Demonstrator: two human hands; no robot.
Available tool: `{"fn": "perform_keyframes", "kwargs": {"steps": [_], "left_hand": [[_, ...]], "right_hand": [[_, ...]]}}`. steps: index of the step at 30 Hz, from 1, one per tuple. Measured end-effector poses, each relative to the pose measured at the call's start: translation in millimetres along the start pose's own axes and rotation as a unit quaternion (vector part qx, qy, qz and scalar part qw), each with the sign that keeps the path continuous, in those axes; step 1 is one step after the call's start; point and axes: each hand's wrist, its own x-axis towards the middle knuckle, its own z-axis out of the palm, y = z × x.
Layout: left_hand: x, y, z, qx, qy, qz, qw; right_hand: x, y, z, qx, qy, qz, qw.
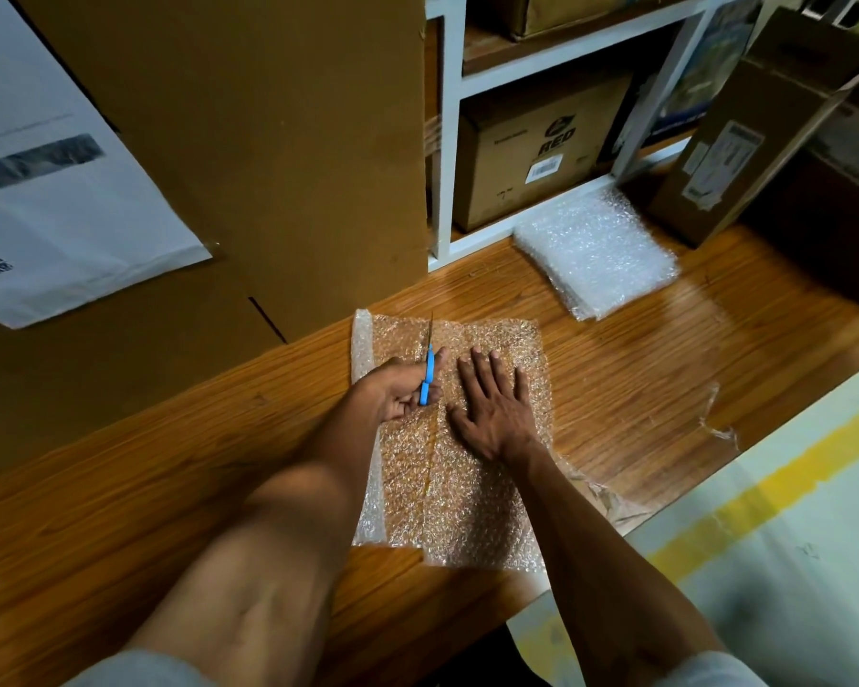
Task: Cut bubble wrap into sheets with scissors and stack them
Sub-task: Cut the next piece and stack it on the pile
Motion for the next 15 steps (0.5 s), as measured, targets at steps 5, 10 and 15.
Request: {"fn": "perform_keyframes", "kwargs": {"steps": [5, 10, 15], "left_hand": [[7.1, 6.1, 1.5, -0.030, 0.055, 0.039, 0.997], [-2.7, 11.5, -5.4, -0.085, -0.006, 0.058, 0.995], [-17.6, -1.1, -21.1, -0.064, -0.043, 0.063, 0.995]], "right_hand": [[0.0, 0.5, -1.0, 0.005, -0.004, -0.001, 1.000], [-1.0, 0.1, -2.6, 0.005, -0.002, -0.003, 1.000], [-1.7, 0.4, -3.1, 0.006, -0.005, -0.007, 1.000]]}}
